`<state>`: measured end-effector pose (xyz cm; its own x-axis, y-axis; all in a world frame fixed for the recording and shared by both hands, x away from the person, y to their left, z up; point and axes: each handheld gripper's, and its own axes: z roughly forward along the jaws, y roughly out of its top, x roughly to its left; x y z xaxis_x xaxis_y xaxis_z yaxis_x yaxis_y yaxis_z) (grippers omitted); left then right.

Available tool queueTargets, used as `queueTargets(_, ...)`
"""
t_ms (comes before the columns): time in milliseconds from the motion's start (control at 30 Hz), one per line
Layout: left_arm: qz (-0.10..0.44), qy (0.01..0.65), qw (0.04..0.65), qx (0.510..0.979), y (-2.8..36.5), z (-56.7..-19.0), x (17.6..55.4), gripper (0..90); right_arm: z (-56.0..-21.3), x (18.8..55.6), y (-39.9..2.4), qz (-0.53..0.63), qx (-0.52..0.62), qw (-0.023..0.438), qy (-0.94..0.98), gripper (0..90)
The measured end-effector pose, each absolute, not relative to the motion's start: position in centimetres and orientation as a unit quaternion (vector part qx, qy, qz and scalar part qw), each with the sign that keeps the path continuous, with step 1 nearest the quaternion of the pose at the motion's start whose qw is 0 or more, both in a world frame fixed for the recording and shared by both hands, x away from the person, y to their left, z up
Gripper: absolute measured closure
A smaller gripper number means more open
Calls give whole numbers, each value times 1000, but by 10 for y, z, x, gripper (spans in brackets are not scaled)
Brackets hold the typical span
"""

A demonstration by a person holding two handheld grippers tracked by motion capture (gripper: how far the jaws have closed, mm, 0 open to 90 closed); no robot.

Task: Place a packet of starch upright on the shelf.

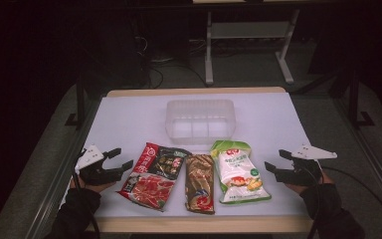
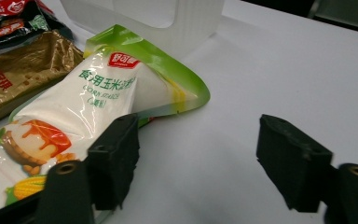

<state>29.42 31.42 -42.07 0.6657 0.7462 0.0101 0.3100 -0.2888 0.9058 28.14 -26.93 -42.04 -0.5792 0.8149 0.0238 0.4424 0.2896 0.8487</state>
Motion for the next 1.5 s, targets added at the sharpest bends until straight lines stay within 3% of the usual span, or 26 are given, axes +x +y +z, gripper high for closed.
queueTargets(100, 241, 348, 477, 770, 312, -420, 292, 309, -420, 284, -270, 444, 402, 215, 771, 353)
queueTargets(267, 247, 366, 494, 749, 316, -418, 286, 330, -418, 289, -274, 467, 396, 224, 758, 352)
queueTargets(367, 247, 371, 488, 750, 317, -418, 283, 336, -421, 293, -272, 435, 367, 240, 786, 320)
queueTargets(433, 253, 371, 483, 752, 315, -418, 281, 360, -426, 294, -270, 406, 344, 237, 813, 360)
queueTargets(567, 257, 364, 475, 759, 312, -418, 279, 363, -424, 303, -272, 440, 379, 152, 800, 290)
queueTargets(633, 253, 364, 471, 763, 311, -420, 279, 341, -419, 305, -265, 433, 369, 144, 810, 236)
queueTargets(700, 241, 363, 469, 769, 310, -422, 281, 298, -418, 311, -254, 423, 370, 124, 818, 292)
queueTargets(767, 244, 364, 462, 771, 309, -423, 281, 288, -420, 318, -244, 411, 369, 116, 826, 208)
queueTargets(867, 237, 353, 454, 783, 305, -425, 281, 288, -421, 328, -238, 411, 370, 105, 826, 273)
queueTargets(900, 239, 347, 447, 789, 303, -426, 280, 285, -424, 340, -232, 407, 376, 75, 829, 233)
queueTargets(967, 238, 345, 446, 791, 301, -427, 280, 286, -425, 343, -231, 406, 384, 71, 826, 217)
queueTargets(1100, 235, 346, 443, 793, 300, -428, 281, 299, -442, 368, -223, 398, 422, -6, 814, 155)
queueTargets(1133, 234, 346, 443, 793, 300, -429, 281, 299, -442, 368, -223, 398, 422, -6, 814, 155)
queueTargets(1200, 233, 343, 440, 796, 300, -429, 280, 299, -448, 377, -214, 377, 426, -18, 823, 39)
queueTargets(1500, 226, 333, 431, 807, 295, -431, 280, 301, -449, 377, -202, 361, 415, -8, 835, 0)
